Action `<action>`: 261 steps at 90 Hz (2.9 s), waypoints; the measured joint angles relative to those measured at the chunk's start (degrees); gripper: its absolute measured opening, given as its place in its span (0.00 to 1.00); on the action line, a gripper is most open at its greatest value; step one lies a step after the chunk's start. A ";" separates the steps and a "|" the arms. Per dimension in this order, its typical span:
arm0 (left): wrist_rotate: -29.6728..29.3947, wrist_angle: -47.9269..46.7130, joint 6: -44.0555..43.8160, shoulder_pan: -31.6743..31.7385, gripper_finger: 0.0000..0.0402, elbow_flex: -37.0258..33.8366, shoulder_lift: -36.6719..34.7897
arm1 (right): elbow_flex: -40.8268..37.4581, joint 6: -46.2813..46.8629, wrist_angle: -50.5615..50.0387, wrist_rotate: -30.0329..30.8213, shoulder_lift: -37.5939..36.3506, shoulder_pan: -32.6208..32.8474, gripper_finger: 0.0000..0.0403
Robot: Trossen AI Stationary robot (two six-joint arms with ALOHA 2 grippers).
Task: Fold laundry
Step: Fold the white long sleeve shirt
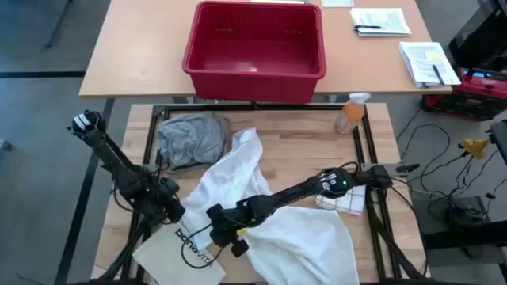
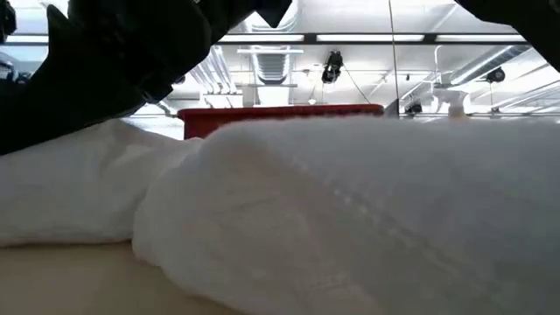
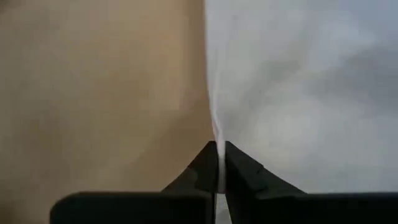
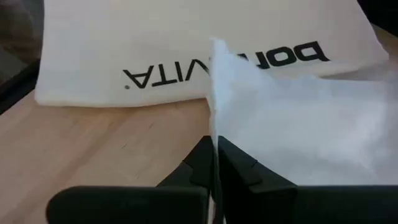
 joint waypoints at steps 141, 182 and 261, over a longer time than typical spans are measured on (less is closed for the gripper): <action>-2.02 -4.93 0.32 -0.02 0.00 5.04 -0.96 | 0.00 0.46 0.37 -0.02 0.00 -0.63 0.00; 2.35 -18.79 4.12 -0.76 0.00 18.81 -0.26 | -0.20 -0.02 2.51 -0.04 -0.02 -0.83 0.00; 6.22 -8.31 5.33 -0.81 0.74 10.49 1.10 | -0.20 19.40 -3.46 16.41 -5.82 0.45 0.61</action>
